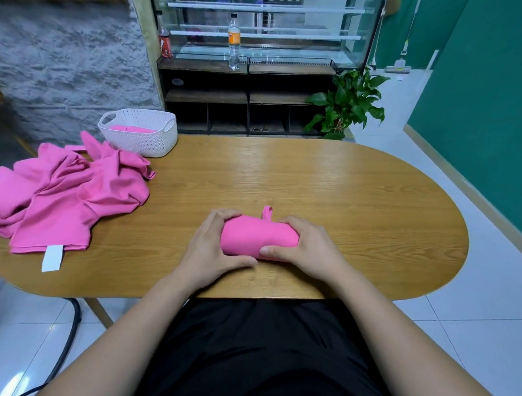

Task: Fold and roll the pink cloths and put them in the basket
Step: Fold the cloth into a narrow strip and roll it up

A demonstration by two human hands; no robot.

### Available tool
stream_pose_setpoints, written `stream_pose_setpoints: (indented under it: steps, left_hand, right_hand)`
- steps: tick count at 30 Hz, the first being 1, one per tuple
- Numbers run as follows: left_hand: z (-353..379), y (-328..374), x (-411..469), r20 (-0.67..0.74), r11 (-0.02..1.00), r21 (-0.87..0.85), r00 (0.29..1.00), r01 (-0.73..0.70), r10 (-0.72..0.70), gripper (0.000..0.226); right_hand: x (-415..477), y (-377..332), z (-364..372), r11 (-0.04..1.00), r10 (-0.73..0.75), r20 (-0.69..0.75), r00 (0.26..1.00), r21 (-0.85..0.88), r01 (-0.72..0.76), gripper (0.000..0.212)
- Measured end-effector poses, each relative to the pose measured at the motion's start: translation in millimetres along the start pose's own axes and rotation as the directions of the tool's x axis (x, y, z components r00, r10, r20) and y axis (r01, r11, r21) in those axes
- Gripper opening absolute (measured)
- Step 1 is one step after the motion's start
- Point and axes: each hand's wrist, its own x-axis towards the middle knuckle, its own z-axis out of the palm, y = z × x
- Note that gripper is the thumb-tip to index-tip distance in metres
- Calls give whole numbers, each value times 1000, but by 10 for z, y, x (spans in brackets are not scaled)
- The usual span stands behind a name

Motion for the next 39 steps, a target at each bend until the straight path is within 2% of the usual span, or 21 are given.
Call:
stream_pose_setpoints:
  steps: [4,8,10,13,20,28,31,34,36,39]
  left_hand:
    - [-28,-4,54,31,999,-31,999,38,-37,89]
    - [-42,-2,67,46,995,-54,996,84,-82,78]
    - [-54,14,70,56,986,-92,989,138,-134,68]
    - [-75,46,62,60,974,-99,978,203,-198,53]
    - [-51,140,57,27,961,-118,968,250,-249,49]
    - [-43,428,165,-64,953,-225,973,203,-222,68]
    - [-16,491,211,-113,933,-333,977,134,-180,73]
    - [2,521,238,-66,884,-460,989,86,-131,81]
    - [29,521,269,-2,855,-512,995,83,-97,78]
    - [121,510,317,-20,835,-550,998,34,-54,50]
  right_hand:
    - [-9,-37,-31,998,51,46,998,-34,-50,72]
    - [-37,-30,10,960,-123,8,992,-251,121,89]
    - [-51,-56,-6,914,-230,-5,973,-344,214,89]
    - [-57,-89,-3,874,-294,-1,956,-404,269,87]
    - [-73,-120,55,842,-243,-1,970,-496,210,87]
    - [-75,-136,123,827,-210,-122,970,-551,110,92]
    - [-96,-144,91,911,-138,-189,972,-410,49,85]
    - [-117,-230,24,993,93,-238,967,-55,-109,72]
    - [-104,-278,-6,964,229,-205,952,181,-193,68]
    - [-83,-261,-24,884,301,-173,938,419,-207,64]
